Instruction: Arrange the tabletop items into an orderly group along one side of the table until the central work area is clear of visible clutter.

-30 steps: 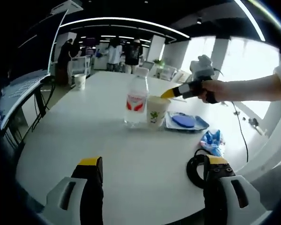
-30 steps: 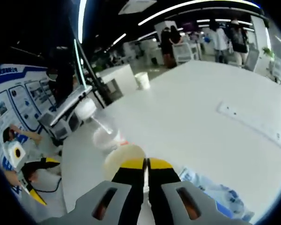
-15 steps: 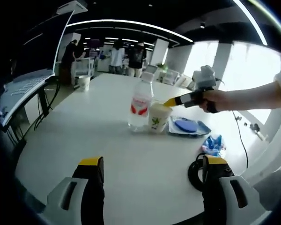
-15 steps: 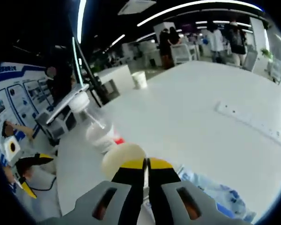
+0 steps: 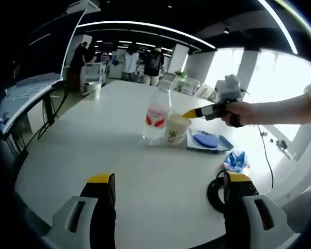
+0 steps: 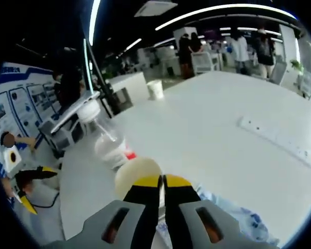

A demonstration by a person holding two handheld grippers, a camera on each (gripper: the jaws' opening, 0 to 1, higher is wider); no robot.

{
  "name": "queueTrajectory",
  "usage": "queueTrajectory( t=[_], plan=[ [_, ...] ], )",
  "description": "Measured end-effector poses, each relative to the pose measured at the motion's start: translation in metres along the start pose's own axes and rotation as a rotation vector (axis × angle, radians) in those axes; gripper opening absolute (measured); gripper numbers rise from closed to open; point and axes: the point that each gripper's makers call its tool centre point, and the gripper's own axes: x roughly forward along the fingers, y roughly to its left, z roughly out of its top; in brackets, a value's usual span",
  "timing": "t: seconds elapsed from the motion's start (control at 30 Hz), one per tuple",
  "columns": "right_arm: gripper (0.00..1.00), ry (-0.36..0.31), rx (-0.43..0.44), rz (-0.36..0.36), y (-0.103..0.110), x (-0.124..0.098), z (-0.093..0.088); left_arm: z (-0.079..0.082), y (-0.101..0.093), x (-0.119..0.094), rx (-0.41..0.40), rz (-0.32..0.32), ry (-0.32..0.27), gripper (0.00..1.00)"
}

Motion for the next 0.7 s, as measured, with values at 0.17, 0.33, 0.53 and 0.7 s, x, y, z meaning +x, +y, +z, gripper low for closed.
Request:
queueTrajectory(
  t=[0.17,0.33,0.53,0.7],
  plan=[
    [0.0,-0.001,0.021,0.0,0.0003,-0.0001,0.0001,-0.0016,-0.0011,-0.0001,-0.004,-0.001,0.002,0.82],
    [0.0,0.002,0.011,0.0,-0.0004,-0.0007,-0.0003,-0.0039,-0.001,0.0009,-0.01,0.003,0.011,0.82],
    [0.02,0.013,-0.001,0.0,-0.0002,-0.0007,-0.0018,-0.0056,-0.0003,0.0011,-0.024,-0.001,0.014,0.82],
    [0.09,0.002,-0.016,0.009,0.0032,-0.0027,0.0011,-0.006,0.0006,0.0011,-0.033,0.001,0.011,0.82]
  ],
)
